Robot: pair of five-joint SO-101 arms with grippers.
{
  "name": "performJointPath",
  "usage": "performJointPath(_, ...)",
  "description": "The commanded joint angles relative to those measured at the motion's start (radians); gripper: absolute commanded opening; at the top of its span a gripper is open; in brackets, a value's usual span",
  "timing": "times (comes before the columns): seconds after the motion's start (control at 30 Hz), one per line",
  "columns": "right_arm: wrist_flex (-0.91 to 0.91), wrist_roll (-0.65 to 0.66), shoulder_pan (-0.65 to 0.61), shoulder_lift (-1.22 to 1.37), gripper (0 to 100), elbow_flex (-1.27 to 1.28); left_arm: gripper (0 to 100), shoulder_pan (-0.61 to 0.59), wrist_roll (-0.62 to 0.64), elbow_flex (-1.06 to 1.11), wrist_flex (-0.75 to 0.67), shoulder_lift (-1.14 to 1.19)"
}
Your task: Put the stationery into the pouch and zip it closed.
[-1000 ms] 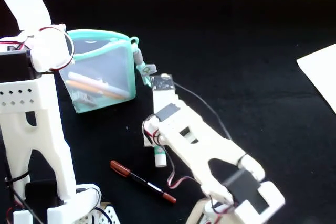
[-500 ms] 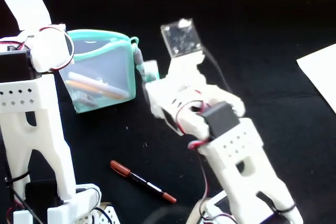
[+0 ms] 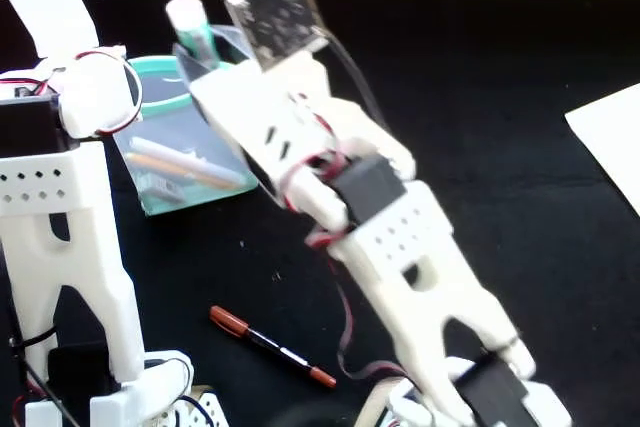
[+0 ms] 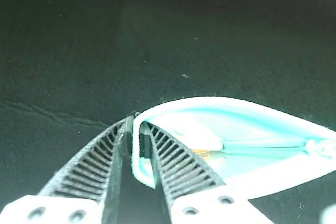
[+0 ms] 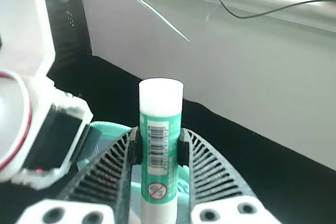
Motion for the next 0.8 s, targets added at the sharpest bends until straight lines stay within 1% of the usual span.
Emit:
performJointPath(0.0, -0.045, 0.006, -0.018, 0.097, 0.6, -0.179, 1, 0.064, 0.005, 0.021, 0.006, 0.008)
performJointPath(0.13, -0.044, 0.003, -0.022, 0.177, 0.6, -0.283, 1, 0.071, 0.005, 0.021, 0.005, 0.015)
performJointPath(0.2, -0.042, -0.044, -0.021, 0.191, 0.6, -0.282, 1, 0.067, 0.005, 0.021, 0.000, 0.016)
performJointPath(0.33, -0.008, -0.127, -0.018, 0.197, 0.6, -0.213, 1, 0.064, 0.005, 0.021, -0.003, 0.016)
performJointPath(0.67, -0.018, -0.212, -0.022, 0.197, 0.6, -0.039, 1, 0.064, 0.005, 0.021, -0.003, 0.016)
performJointPath(0.77, -0.085, -0.207, -0.022, 0.199, 0.9, 0.019, 1, 0.064, 0.005, 0.021, -0.003, 0.016)
